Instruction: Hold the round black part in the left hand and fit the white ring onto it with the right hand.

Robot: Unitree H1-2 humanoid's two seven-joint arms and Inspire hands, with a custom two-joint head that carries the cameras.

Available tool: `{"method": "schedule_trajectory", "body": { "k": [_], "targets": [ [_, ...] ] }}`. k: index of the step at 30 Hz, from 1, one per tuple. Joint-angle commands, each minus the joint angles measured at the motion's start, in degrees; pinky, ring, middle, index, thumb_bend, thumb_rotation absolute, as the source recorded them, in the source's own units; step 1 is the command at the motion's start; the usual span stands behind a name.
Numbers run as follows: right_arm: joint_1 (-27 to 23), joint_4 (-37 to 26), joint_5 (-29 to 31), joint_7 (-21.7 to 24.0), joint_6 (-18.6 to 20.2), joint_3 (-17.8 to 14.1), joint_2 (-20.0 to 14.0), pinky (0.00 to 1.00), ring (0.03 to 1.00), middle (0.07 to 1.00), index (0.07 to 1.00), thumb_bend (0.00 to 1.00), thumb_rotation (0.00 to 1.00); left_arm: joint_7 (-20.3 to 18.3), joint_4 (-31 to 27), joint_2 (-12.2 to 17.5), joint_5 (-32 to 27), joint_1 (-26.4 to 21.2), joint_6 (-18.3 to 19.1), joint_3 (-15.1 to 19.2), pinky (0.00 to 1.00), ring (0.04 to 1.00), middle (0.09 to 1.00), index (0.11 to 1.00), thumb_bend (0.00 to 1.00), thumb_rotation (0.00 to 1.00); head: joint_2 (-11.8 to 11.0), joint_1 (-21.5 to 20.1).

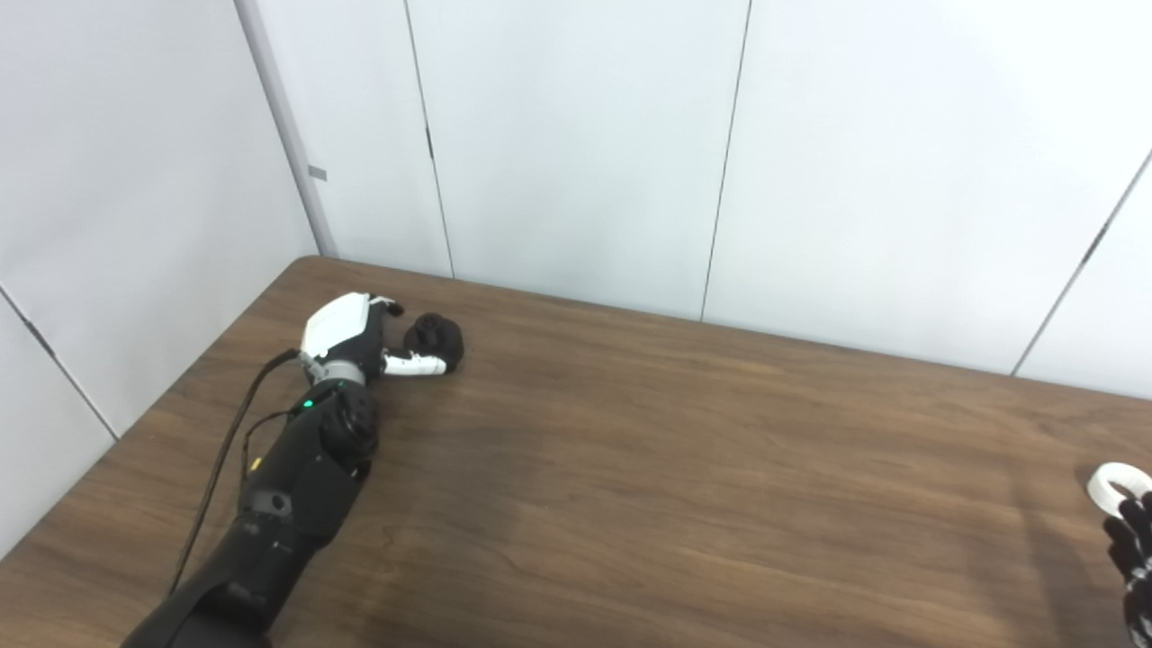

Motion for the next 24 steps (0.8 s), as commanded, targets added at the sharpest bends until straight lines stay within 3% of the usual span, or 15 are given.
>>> {"method": "schedule_trajectory", "body": {
  "k": [1, 14, 24],
  "targets": [
    [4.80, 4.40, 0.10, -0.74, 0.48, 1.37, 3.27, 1.00, 0.964, 0.976, 1.000, 0.45, 1.00, 1.60, -0.17, 1.20, 0.34, -3.13, -0.74, 0.03, 1.00, 1.000, 0.962, 0.826, 0.95, 0.40, 0.02, 0.06],
    [5.04, 4.46, -0.22, -0.84, 0.46, 1.30, 3.15, 1.00, 0.956, 0.973, 1.000, 0.45, 1.00, 1.60, 2.39, 0.77, -0.03, -4.26, -0.87, -1.04, 1.00, 1.000, 0.955, 0.820, 0.94, 0.34, 0.13, -0.24],
    [5.20, 4.17, 0.03, -0.96, 1.12, 1.18, 3.39, 1.00, 0.962, 0.971, 1.000, 0.48, 1.00, 1.45, 4.35, 0.83, -0.31, -5.12, -0.52, -1.51, 1.00, 1.000, 0.938, 0.801, 0.94, 0.37, 0.26, -0.70]
  ]
}}
